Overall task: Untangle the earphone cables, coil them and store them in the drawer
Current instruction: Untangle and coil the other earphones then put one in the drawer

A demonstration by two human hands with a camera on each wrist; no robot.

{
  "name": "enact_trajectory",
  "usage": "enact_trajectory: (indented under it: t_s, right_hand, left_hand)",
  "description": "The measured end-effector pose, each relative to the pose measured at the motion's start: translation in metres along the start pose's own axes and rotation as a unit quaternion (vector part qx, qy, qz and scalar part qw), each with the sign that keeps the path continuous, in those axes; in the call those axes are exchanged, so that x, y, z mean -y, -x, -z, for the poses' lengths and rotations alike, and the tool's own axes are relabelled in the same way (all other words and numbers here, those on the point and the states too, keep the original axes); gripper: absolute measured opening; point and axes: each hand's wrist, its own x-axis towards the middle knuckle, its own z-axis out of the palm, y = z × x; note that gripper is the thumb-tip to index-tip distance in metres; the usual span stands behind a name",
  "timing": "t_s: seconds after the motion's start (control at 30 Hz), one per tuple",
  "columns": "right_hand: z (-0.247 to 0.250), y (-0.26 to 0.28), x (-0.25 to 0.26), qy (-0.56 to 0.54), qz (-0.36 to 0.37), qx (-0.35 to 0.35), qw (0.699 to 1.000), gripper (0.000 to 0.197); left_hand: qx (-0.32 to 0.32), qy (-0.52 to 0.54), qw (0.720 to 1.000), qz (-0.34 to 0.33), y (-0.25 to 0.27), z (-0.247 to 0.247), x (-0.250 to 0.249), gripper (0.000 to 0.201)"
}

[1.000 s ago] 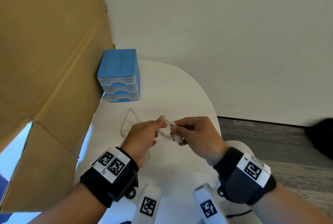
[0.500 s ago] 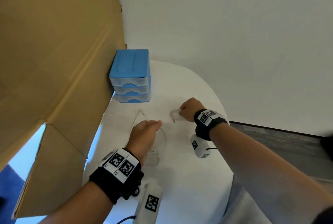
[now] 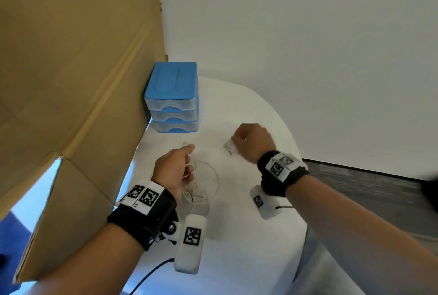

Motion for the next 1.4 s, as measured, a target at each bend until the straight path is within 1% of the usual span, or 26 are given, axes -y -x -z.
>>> enact_trajectory:
  t_s: [0.07,0.1,0.13,0.17,0.2,0.23,0.3,0.33,0.4,0.47,0.53,0.57,0.6,0.63,0.7,0.73,0.8,0.87,0.93,1.0,1.07,1.13,1.23,1.27,1.33,1.4]
  right_hand:
    - [-0.015,0.027,0.02,0.033,0.099,0.129,0.986,0.016]
    - [-0.023,0.039,0.027,0.07,0.121,0.215,0.967,0.028]
    - [-0.031,0.048,0.033,0.117,0.121,0.291,0.942,0.042]
    - [-0.038,0.055,0.036,0.169,0.111,0.341,0.918,0.054]
    - [-0.043,0.06,0.036,0.218,0.107,0.353,0.904,0.056]
    - [-0.046,0.063,0.036,0.257,0.115,0.333,0.9,0.049]
    - [-0.046,0.064,0.035,0.298,0.133,0.267,0.907,0.024]
    - [-0.044,0.062,0.034,0.289,0.125,0.243,0.918,0.018]
    - [-0.035,0.058,0.032,0.212,0.093,0.217,0.948,0.015]
    - [-0.02,0.052,0.031,0.095,0.079,0.184,0.975,0.015]
    - [-0.003,0.047,0.033,-0.014,0.076,0.13,0.989,0.014]
    - [0.006,0.045,0.036,-0.069,0.074,0.105,0.989,0.011]
    - [0.013,0.044,0.039,-0.126,0.07,0.088,0.986,0.008]
    - [0.017,0.044,0.04,-0.177,0.066,0.078,0.979,0.012]
    - [0.018,0.048,0.044,-0.219,0.051,0.075,0.972,0.025]
    - [0.016,0.053,0.045,-0.211,0.049,0.082,0.973,0.021]
    - [0.002,0.066,0.046,-0.148,0.085,0.131,0.977,0.01]
    - [-0.017,0.079,0.046,-0.022,0.137,0.211,0.968,0.016]
    - [-0.036,0.089,0.045,0.103,0.15,0.263,0.948,0.013]
    - [-0.052,0.093,0.041,0.204,0.146,0.272,0.929,0.027]
    - [-0.061,0.094,0.042,0.253,0.15,0.25,0.923,0.023]
    - [-0.06,0.091,0.045,0.227,0.15,0.219,0.937,0.019]
    - [-0.036,0.083,0.053,0.107,0.146,0.179,0.967,0.017]
    - [-0.025,0.079,0.057,0.059,0.152,0.167,0.972,0.016]
    - [-0.003,0.073,0.067,-0.031,0.154,0.142,0.977,0.017]
    - [0.015,0.068,0.075,-0.114,0.157,0.12,0.974,0.031]
  left_hand:
    - [-0.025,0.025,0.999,-0.012,-0.002,0.001,-0.003,0.014]
    - [-0.033,0.027,0.999,-0.019,-0.002,0.001,-0.004,0.014]
    - [-0.037,0.026,0.999,-0.025,0.0,0.002,-0.005,0.014]
    - [-0.037,0.023,0.999,-0.031,0.001,0.003,-0.005,0.013]
    - [-0.036,0.018,0.999,-0.036,0.002,0.003,-0.004,0.013]
    - [-0.033,0.009,0.998,-0.043,0.003,0.004,-0.003,0.012]
    - [-0.019,-0.022,0.997,-0.067,0.007,0.003,0.0,0.01]
    - [-0.014,-0.045,0.995,-0.083,0.008,0.002,0.001,0.007]
    - [0.001,-0.126,0.984,-0.128,0.008,0.002,0.004,0.001]
    - [0.041,-0.253,0.952,-0.166,0.004,0.005,0.009,0.013]
    - [0.092,-0.422,0.884,-0.177,0.003,0.006,0.017,0.023]
    - [0.089,-0.466,0.861,-0.182,0.003,0.006,0.018,0.019]
    - [0.076,-0.474,0.856,-0.193,0.002,0.006,0.018,0.015]
    - [0.063,-0.446,0.868,-0.207,0.001,0.006,0.015,0.017]
    - [0.041,-0.346,0.91,-0.225,0.001,0.004,0.004,0.023]
    - [0.036,-0.307,0.923,-0.229,0.001,0.004,-0.002,0.024]
    - [0.024,-0.272,0.934,-0.229,-0.002,0.007,-0.008,0.024]
    - [0.002,-0.261,0.94,-0.219,-0.005,0.013,-0.007,0.02]
    - [-0.014,-0.27,0.939,-0.211,-0.006,0.016,-0.004,0.022]
    - [-0.015,-0.299,0.928,-0.222,-0.005,0.015,-0.003,0.028]
    - [-0.024,-0.316,0.916,-0.247,-0.002,0.013,-0.001,0.024]
    - [-0.044,-0.321,0.9,-0.29,0.003,0.01,0.001,0.023]
    - [-0.074,-0.313,0.87,-0.375,0.013,0.005,-0.002,0.022]
    - [-0.066,-0.295,0.871,-0.386,0.016,0.003,-0.004,0.017]
    - [-0.012,-0.246,0.892,-0.38,0.018,0.0,-0.007,0.007]
    - [0.05,-0.201,0.908,-0.365,0.02,0.0,-0.007,0.026]
